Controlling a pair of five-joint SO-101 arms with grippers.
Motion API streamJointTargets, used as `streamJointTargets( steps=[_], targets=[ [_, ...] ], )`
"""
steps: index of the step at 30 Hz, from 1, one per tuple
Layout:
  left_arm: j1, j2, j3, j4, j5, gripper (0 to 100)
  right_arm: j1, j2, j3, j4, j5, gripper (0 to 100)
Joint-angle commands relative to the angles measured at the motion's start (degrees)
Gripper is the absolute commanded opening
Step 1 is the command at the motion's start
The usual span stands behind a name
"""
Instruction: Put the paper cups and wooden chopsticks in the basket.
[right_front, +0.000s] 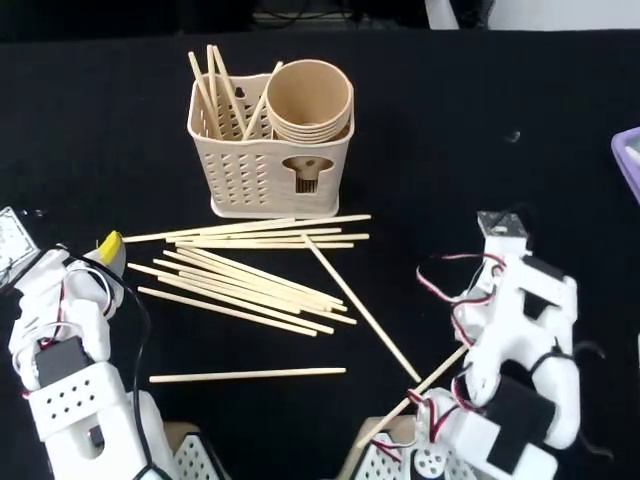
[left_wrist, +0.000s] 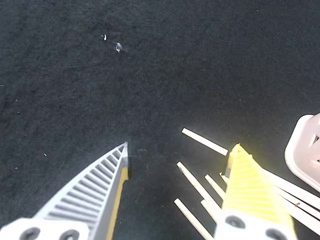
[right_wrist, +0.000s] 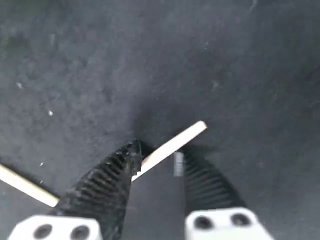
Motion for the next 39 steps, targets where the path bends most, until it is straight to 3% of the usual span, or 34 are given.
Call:
streamJointTargets(
  steps=[1, 8, 15, 19, 25, 35, 39],
  targets=[
    [0.48, -0.88, -1.71, -1.23, 0.18, 31, -2.37, 1.63, -2.07, -0.53, 0.53, 1.4],
    [0.48, -0.88, -1.80, -1.23, 0.18, 31, -7.12, 1.63, -13.32, 9.49, 0.44, 1.1],
    [0.40, -0.88, -1.63, -1.23, 0.18, 31, -19.16, 1.63, -31.87, 17.76, -8.88, 1.1],
    [0.40, -0.88, -1.63, -1.23, 0.18, 31, -25.14, 1.63, -39.96, 19.69, -10.11, 1.1],
    [0.40, -0.88, -1.54, -1.23, 0.18, 31, -27.34, 2.24, -43.30, 20.04, -9.76, 1.1],
    [0.48, -0.88, -1.71, -1.23, 0.18, 31, -27.78, -1.98, -44.88, 20.31, 3.69, 1.1],
    [0.48, -0.88, -1.80, -1.23, 0.18, 31, -32.70, -9.19, -39.25, 19.96, 5.63, 1.1]
  ],
)
